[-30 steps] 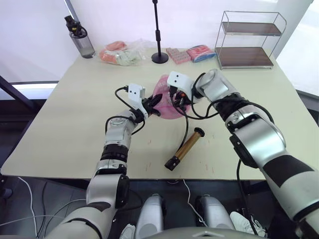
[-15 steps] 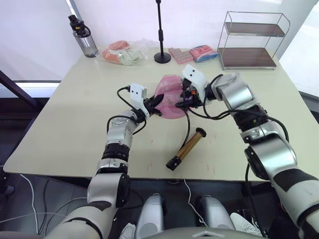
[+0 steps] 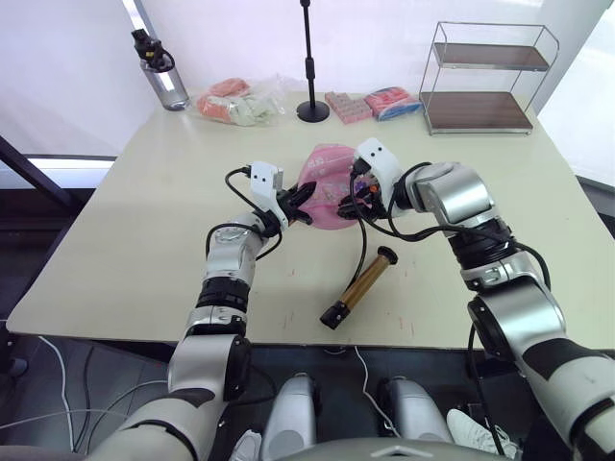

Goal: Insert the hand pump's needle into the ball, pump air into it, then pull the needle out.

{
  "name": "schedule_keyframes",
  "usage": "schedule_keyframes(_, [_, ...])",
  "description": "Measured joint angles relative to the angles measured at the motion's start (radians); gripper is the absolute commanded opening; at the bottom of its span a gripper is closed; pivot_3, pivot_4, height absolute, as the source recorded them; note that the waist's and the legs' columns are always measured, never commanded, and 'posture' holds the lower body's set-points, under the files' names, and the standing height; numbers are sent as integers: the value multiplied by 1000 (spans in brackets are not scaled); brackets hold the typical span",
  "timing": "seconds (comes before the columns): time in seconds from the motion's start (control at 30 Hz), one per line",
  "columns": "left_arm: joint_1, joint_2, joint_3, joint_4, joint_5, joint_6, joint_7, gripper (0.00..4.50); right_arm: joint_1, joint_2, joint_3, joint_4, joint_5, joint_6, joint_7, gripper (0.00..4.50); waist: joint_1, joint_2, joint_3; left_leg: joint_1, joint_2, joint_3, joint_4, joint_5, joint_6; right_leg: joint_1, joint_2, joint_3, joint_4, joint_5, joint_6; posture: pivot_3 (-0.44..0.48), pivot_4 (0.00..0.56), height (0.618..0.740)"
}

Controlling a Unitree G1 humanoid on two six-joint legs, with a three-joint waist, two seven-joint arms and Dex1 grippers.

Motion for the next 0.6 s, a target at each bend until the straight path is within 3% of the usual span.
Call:
schedule_keyframes(0.37, [3,0,0,-4,0,0,1,0,0,13,0,40,44,-3,-99,3528,0,0,0,0,0,0,0,0,0,0,0,0,0,0,0,0,150,731])
schedule_keyframes(0.5, [3,0,0,-3,0,0,1,0,0,21,0,70,56,-15,-119,2235,0,0,0,0,0,0,0,0,0,0,0,0,0,0,0,0,150,731])
schedule_keyframes(0.6, [3,0,0,-3,0,0,1,0,-1,25,0,84,61,-27,-129,2235,0,0,0,0,0,0,0,0,0,0,0,0,0,0,0,0,150,731])
